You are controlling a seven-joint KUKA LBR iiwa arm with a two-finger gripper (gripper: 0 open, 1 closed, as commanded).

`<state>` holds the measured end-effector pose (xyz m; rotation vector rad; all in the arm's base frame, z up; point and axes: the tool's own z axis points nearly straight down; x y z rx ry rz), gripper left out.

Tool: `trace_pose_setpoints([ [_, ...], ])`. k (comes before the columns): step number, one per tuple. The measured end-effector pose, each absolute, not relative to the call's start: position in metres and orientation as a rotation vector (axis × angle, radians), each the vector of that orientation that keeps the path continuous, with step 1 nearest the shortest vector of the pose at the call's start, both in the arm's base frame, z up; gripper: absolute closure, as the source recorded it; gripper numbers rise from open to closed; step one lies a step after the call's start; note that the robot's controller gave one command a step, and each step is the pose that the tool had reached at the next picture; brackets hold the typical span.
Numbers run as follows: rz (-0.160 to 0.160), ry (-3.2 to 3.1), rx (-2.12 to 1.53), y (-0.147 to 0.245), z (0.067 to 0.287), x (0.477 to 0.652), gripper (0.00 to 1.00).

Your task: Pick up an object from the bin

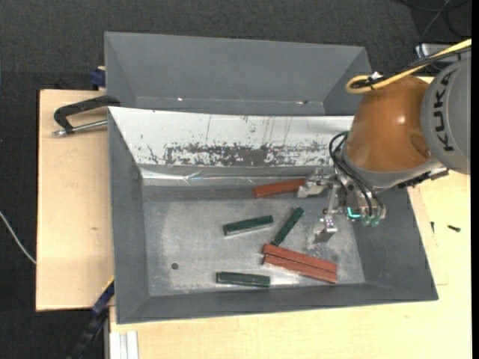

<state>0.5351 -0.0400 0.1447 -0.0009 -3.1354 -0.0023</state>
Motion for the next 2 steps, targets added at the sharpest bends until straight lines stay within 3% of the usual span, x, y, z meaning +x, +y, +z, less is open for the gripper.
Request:
trace_pose_setpoints([
  [1,-0.001,-3.143,0.001,-0.040,0.148,0.537,0.00],
  [2,0.000,-3.151,0.104,-0.033,0.105,0.568,0.00],
])
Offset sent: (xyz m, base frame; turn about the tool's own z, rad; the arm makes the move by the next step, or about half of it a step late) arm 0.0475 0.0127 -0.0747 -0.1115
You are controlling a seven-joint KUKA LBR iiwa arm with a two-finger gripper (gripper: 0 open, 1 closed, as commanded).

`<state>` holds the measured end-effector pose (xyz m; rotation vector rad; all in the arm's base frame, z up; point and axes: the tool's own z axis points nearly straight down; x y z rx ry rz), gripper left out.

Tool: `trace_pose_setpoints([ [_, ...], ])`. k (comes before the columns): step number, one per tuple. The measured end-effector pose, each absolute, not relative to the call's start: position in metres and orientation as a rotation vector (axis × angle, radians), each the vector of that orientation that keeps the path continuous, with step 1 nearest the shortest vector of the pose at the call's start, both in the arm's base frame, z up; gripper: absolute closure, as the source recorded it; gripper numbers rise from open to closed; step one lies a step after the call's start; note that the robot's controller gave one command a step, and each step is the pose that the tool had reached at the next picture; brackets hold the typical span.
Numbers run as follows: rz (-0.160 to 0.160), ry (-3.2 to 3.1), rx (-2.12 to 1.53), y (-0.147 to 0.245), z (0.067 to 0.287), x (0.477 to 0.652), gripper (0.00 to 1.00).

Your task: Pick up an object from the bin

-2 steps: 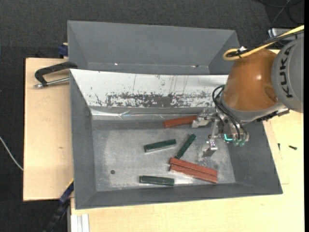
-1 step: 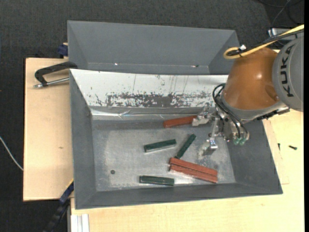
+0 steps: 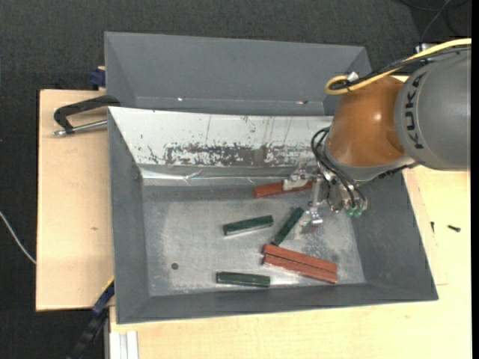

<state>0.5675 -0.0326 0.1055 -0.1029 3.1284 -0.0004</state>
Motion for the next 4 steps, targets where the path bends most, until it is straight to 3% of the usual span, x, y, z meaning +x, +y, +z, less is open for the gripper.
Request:
trace_pose_setpoints([
  [1,-0.014,3.096,-0.313,-0.028,0.085,0.574,0.00],
  [2,-0.008,2.987,-0.976,-0.021,0.077,0.562,1.00],
  [3,-0.008,2.987,-0.976,-0.021,0.077,0.562,1.00],
  [4,0.007,2.912,-1.174,-0.038,0.092,0.560,1.00],
])
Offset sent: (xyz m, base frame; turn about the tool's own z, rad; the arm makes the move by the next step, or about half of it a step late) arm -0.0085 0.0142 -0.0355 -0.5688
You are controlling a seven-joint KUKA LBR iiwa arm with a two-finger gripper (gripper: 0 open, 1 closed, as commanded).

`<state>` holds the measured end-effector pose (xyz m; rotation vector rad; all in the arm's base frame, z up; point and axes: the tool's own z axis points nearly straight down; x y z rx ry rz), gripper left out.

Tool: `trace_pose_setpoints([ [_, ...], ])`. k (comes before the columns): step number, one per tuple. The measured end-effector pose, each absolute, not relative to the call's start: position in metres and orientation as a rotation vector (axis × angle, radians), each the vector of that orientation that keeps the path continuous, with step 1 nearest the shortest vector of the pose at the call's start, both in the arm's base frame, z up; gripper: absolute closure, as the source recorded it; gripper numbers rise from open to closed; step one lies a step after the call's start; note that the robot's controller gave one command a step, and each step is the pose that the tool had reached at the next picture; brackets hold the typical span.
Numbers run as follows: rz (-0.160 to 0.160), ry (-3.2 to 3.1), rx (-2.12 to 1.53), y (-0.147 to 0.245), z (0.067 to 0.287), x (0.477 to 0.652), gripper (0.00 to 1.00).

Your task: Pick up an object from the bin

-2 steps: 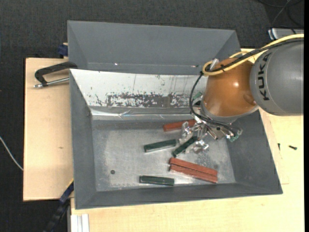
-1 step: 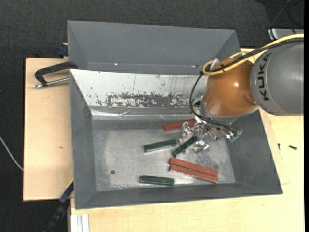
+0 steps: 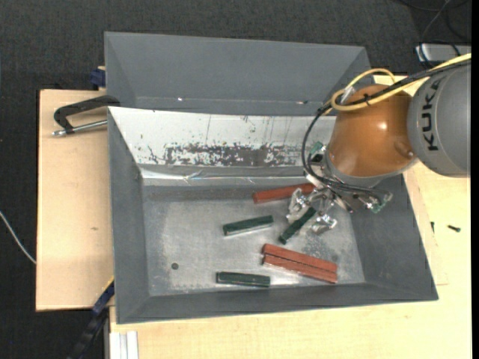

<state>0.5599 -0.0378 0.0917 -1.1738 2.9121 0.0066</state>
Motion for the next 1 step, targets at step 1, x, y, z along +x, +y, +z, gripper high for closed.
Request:
trace_pose_setpoints([
  [1,0.001,2.910,-1.168,0.0228,0.2153,0.5561,1.00],
])
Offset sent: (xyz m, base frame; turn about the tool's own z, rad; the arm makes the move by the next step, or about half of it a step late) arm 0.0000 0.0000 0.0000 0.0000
